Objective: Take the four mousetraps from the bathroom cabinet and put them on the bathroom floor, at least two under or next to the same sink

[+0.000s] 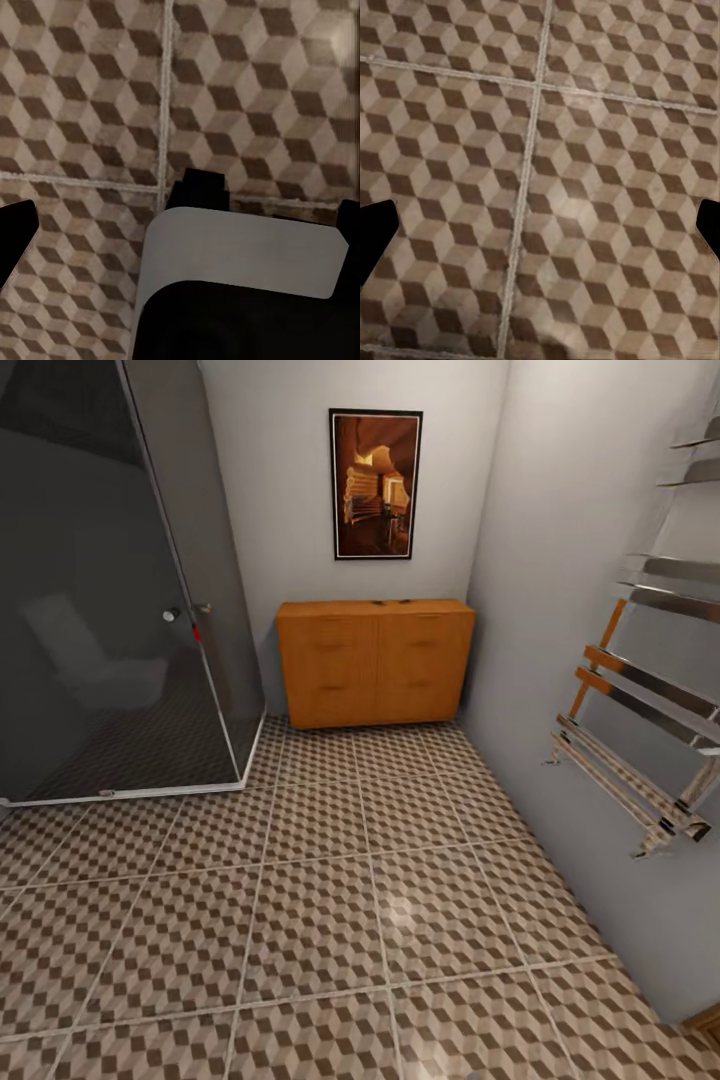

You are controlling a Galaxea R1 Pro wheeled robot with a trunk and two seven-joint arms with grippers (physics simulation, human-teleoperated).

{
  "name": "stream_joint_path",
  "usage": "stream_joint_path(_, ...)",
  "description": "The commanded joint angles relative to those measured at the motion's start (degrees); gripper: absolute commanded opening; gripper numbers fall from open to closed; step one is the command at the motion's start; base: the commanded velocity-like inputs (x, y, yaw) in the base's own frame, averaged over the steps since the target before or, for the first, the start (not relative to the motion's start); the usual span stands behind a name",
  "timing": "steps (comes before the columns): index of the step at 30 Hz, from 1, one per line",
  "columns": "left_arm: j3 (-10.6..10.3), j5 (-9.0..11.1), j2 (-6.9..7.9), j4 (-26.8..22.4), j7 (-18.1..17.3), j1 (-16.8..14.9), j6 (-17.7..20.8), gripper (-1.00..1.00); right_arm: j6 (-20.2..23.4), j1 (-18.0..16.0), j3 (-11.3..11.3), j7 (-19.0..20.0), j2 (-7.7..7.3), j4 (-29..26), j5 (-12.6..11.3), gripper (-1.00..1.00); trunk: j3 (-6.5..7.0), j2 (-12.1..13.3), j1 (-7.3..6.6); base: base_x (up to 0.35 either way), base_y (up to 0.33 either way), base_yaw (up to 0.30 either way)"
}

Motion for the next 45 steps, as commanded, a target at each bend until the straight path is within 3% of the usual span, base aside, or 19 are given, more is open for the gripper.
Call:
stream_joint_path(1, -0.44, 0.32, 0.07, -0.26, 0.47, -0.05, -0.02, 1.00, -0.10, -0.04, -0.33, -0.41, 0.01, 0.07, 0.61, 1.00, -0.05, -0.02, 0.03, 0.336, 0.000, 0.000)
stream_joint_path(45, -0.44, 0.23, 0.07, -0.26, 0.47, -0.03, -0.02, 1.00, -0.10, -0.04, -0.33, -0.38, 0.11, 0.12, 0.61, 1.00, -0.05, -0.02, 0.03, 0.336, -0.039, 0.000)
